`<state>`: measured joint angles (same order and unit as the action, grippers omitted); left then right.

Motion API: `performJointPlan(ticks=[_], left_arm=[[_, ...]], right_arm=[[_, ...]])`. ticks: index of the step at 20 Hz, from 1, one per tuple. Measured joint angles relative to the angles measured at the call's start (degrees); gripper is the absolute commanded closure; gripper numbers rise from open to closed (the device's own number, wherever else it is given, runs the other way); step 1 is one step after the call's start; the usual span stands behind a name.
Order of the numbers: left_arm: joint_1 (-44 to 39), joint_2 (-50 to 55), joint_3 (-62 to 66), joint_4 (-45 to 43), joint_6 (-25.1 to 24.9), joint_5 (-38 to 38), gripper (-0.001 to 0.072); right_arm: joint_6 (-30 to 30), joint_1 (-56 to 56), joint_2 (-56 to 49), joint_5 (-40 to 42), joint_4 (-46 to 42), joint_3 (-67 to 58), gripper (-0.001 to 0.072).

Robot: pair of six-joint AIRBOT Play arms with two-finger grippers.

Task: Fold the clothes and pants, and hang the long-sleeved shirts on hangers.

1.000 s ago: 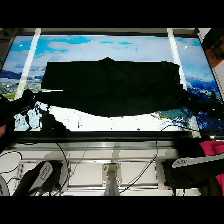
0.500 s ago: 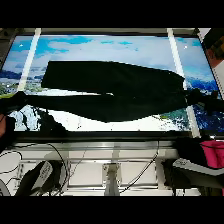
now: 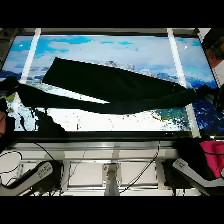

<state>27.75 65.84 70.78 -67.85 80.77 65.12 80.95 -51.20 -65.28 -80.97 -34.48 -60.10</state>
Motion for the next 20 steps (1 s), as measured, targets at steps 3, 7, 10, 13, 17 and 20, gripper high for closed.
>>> performJointPlan(ticks=[3,7,10,13,17,20], left_arm=[[-4.3,12.5,9.8,2.4,1.7,-2.7,0.07],[-8.8,26.6,22.6,6.4,5.3,-7.8,0.0701],[-11.7,33.7,28.0,11.3,7.8,-14.7,0.0697],[-14.8,39.7,30.1,18.3,9.4,-26.5,0.0436],[-18.8,45.6,31.1,33.9,9.9,-49.6,0.0286],[-19.9,47.4,31.5,33.1,9.7,-57.3,0.0288]], right_arm=[[5.3,4.3,-3.3,10.3,0.1,-0.1,0.0694],[14.6,9.5,-9.4,25.3,0.3,-0.1,0.0694],[20.9,12.9,-14.2,33.3,0.4,-0.4,0.0691],[26.7,17.1,-19.7,41.4,1.2,-2.4,0.0401],[30.3,22.5,-27.8,52.8,4.4,-10.6,0.0371],[29.0,23.5,-33.6,53.2,2.7,-19.0,0.0373]])
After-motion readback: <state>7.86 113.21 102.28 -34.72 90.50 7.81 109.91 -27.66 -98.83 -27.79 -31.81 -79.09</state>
